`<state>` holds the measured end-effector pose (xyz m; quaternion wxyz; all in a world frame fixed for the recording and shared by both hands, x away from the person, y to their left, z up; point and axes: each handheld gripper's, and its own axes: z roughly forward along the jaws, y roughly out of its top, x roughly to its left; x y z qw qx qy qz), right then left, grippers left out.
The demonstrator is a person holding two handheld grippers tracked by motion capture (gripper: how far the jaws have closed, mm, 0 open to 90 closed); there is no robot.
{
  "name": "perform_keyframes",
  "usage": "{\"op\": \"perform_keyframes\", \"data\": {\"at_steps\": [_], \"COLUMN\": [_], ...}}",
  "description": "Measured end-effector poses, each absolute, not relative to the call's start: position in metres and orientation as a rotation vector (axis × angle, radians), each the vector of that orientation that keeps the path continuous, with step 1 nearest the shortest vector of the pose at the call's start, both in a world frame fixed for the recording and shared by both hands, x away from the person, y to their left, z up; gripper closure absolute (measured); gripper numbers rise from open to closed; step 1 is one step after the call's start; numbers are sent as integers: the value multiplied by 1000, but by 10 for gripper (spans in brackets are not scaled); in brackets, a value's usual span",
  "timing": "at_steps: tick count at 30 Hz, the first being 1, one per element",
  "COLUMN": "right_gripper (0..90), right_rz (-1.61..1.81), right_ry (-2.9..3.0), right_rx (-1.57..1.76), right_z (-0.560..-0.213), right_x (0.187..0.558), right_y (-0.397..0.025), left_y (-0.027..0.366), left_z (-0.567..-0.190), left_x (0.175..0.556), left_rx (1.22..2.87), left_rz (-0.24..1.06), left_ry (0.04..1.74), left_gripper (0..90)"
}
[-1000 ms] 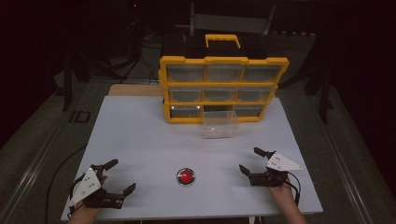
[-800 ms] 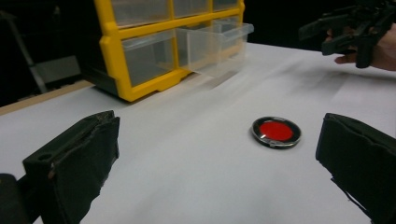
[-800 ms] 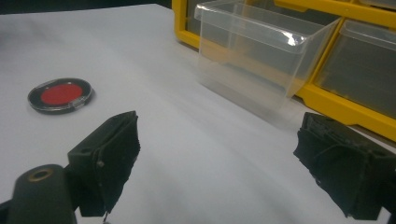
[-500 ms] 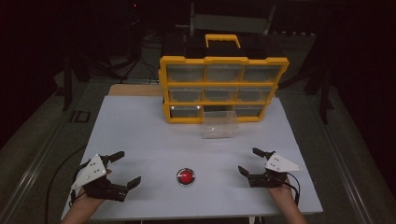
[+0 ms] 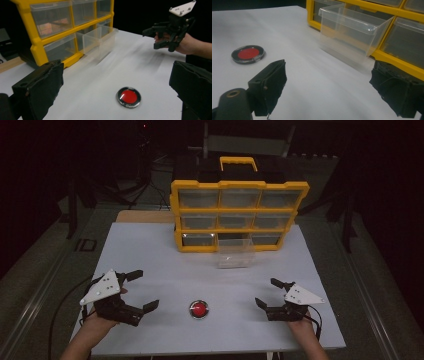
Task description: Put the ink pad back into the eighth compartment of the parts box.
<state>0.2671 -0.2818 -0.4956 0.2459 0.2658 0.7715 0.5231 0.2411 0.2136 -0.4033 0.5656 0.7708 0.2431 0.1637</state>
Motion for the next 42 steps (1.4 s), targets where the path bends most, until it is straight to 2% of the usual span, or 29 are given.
{"op": "perform_keyframes", "data": {"at_steps": [21, 34, 42], "right_gripper": [126, 126, 126], "right_rz": [1428, 1438, 1433], "right_ry": [2109, 2103, 2108], "right_rx": [718, 716, 700], "right_z": [-495, -494, -493], "right_x": [267, 266, 266], "right_y": [-281, -281, -280], "left_y": [179, 143, 126], "left_z": [-381, -397, -420], "left_x": [254, 269, 276], "left_rx": [1881, 1958, 2033], "left_rz": [331, 264, 203], "left_ry": [406, 340, 321], "left_gripper": [0, 0, 0]}}
